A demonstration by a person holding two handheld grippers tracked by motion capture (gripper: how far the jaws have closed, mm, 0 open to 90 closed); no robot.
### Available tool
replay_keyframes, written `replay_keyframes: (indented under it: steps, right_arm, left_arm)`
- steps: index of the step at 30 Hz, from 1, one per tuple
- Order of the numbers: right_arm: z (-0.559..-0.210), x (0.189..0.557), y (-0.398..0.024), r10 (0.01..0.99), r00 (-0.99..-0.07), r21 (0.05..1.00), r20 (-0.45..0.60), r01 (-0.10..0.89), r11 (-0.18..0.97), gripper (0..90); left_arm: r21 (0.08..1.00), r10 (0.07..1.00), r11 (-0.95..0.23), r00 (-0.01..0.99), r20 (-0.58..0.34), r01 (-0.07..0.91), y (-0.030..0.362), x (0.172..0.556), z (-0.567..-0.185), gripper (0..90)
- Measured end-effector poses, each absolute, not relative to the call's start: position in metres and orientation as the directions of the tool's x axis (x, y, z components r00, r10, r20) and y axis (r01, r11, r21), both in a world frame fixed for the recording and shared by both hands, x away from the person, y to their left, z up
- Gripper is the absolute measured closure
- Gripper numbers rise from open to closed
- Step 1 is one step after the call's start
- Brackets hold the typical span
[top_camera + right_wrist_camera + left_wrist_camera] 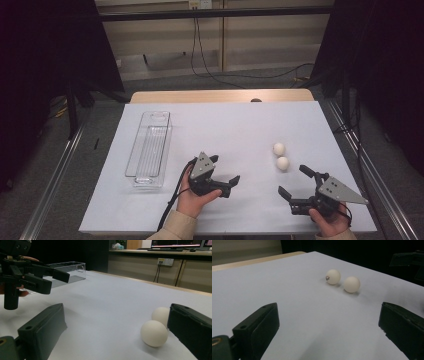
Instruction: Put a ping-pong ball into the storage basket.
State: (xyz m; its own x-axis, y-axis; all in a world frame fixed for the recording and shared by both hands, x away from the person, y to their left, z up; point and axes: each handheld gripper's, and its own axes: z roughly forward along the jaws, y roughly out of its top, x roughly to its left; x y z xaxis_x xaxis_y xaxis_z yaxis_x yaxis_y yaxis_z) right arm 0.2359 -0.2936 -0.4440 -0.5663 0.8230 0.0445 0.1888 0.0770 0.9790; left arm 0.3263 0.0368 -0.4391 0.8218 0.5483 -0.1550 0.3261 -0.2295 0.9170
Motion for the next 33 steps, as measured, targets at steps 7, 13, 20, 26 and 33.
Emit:
replay_keyframes:
  steps: [7,13,20,26,33]
  right_arm:
    - [-0.444,0.236,-0.293,0.822,-0.567,0.979,0.047,0.191,0.076,1.1]
    - [-0.444,0.236,-0.293,0.821,-0.569,0.979,0.047,0.189,0.075,1.1]
    - [-0.444,0.236,-0.292,0.820,-0.570,0.979,0.051,0.191,0.072,1.1]
    - [-0.444,0.236,-0.293,0.820,-0.571,0.979,0.051,0.189,0.071,1.1]
    - [-0.444,0.236,-0.293,0.819,-0.571,0.979,0.050,0.189,0.072,1.1]
  left_arm:
    - [0.916,0.540,-0.235,0.828,-0.155,0.325,0.032,0.327,-0.440,3.2]
    - [0.914,0.539,-0.243,0.829,-0.152,0.326,0.028,0.328,-0.441,3.2]
    - [0.911,0.535,-0.252,0.831,-0.151,0.327,0.021,0.330,-0.442,3.3]
    - [0.908,0.532,-0.259,0.833,-0.152,0.330,0.015,0.332,-0.442,3.4]
    - [0.906,0.523,-0.263,0.838,-0.155,0.331,0.008,0.333,-0.443,3.4]
